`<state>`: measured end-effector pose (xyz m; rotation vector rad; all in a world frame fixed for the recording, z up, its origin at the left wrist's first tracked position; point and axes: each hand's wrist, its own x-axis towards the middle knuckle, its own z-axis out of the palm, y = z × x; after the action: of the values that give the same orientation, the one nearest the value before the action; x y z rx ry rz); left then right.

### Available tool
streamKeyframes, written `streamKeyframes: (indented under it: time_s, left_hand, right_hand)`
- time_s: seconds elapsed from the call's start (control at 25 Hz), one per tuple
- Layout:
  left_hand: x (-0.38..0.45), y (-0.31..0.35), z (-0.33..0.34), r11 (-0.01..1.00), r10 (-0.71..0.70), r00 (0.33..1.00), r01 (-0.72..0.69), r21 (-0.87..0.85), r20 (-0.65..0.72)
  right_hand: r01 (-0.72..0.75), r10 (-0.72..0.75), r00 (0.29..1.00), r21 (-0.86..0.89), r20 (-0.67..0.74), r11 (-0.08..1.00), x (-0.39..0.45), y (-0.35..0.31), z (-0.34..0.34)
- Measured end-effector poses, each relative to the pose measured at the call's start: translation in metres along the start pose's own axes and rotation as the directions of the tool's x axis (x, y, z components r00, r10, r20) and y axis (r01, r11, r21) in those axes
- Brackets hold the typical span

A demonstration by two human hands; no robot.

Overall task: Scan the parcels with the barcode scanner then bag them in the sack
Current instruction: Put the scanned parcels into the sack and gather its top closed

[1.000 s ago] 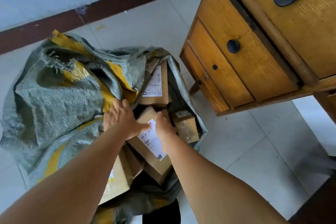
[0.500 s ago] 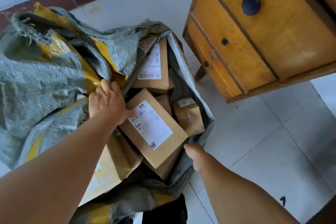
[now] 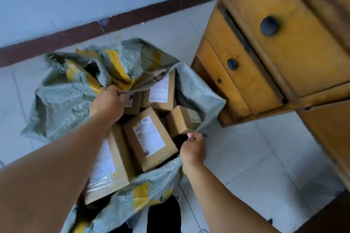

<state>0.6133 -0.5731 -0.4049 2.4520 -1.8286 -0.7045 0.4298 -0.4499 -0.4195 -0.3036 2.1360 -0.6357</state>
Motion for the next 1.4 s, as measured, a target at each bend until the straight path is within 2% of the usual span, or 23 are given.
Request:
streamKeyframes:
  time_s: [0.16,0.32,0.48,0.72,0.84,0.92,1.12,1.28,1.4]
  left_hand:
    - [0.006,0.007,-0.114,0.985,-0.059,0.994,0.043,-0.167,-0.09]
    - [0.0,0.015,-0.22,0.96,-0.046,0.983,-0.006,-0.279,-0.177]
    - [-0.022,0.031,-0.285,0.947,0.008,0.981,-0.07,-0.313,-0.196]
    - [-0.046,0.026,-0.256,0.937,0.032,0.992,-0.072,-0.342,-0.121]
    - [-0.047,-0.002,-0.22,0.941,-0.028,0.999,0.013,-0.338,-0.039]
    - [-0.048,-0.019,-0.187,0.949,-0.054,0.998,0.054,-0.311,0.009]
    - [-0.046,-0.015,-0.098,0.962,0.012,0.983,0.039,-0.271,0.184]
    - [-0.044,-0.016,-0.034,0.958,0.05,0.925,0.062,-0.279,0.378]
    - [-0.045,-0.018,-0.016,0.96,0.034,0.901,0.091,-0.264,0.432]
  right_hand:
    - [0.24,-0.242,0.968,0.037,0.061,0.97,-0.071,-0.086,-0.023]
    - [0.508,-0.514,0.848,0.079,0.128,0.858,-0.137,-0.182,-0.03]
    - [0.626,-0.632,0.764,0.084,0.129,0.775,-0.195,-0.238,-0.031]
    - [0.598,-0.58,0.793,-0.049,0.188,0.8,-0.204,-0.231,-0.022]
    - [0.492,-0.436,0.855,-0.176,0.281,0.852,-0.181,-0.207,-0.011]
    - [0.444,-0.35,0.872,-0.251,0.343,0.86,-0.158,-0.183,0.0]
    - [0.424,-0.179,0.826,-0.38,0.534,0.822,-0.111,-0.136,0.038]
    - [0.381,-0.076,0.824,-0.45,0.562,0.807,-0.079,-0.11,0.061]
    - [0.363,-0.034,0.819,-0.47,0.573,0.804,-0.06,-0.101,0.061]
